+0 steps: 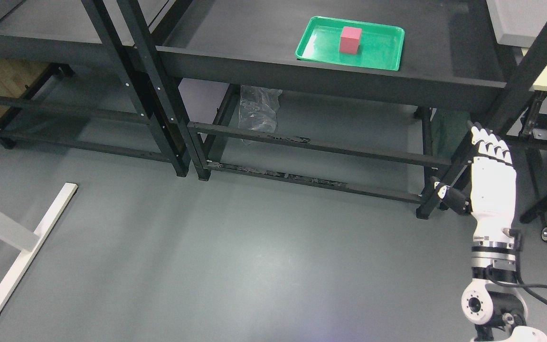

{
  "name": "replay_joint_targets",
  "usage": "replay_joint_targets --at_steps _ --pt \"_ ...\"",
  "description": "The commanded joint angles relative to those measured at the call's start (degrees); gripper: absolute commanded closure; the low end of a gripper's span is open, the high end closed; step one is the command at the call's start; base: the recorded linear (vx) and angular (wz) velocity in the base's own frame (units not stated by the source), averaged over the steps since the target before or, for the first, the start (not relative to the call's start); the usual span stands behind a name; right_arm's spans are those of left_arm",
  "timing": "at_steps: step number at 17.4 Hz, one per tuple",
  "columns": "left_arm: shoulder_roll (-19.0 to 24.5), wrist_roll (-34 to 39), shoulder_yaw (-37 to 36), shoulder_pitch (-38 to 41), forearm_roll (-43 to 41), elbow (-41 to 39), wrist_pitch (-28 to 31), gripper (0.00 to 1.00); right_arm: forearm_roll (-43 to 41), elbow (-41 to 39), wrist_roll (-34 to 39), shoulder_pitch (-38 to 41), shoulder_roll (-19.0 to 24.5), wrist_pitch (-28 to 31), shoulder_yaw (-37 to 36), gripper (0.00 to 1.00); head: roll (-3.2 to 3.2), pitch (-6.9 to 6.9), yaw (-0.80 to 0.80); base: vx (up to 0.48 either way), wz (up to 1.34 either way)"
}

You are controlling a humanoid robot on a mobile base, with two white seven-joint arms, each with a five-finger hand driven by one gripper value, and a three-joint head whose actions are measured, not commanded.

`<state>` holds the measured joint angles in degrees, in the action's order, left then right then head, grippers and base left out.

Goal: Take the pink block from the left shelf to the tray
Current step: 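Reach the right hand over the green tray toward the pink cube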

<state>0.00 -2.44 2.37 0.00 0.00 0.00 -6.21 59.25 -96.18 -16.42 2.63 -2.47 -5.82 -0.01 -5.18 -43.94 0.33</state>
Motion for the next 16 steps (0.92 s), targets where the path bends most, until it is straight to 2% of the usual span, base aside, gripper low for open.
replay_joint_targets --at_steps 1,16 --pt "1.00 -0.02 0.00 -1.23 -0.09 -1.00 -0.03 0.00 -1.86 0.03 0.95 -0.17 0.19 -0.07 0.72 0.05 0.00 0.00 0.00 0.174 0.10" --pt "1.00 -0.02 0.00 -1.23 -0.09 -1.00 -0.03 0.00 -2.21 0.12 1.39 -0.35 0.37 0.02 0.98 0.05 0.00 0.00 0.00 0.241 0.15"
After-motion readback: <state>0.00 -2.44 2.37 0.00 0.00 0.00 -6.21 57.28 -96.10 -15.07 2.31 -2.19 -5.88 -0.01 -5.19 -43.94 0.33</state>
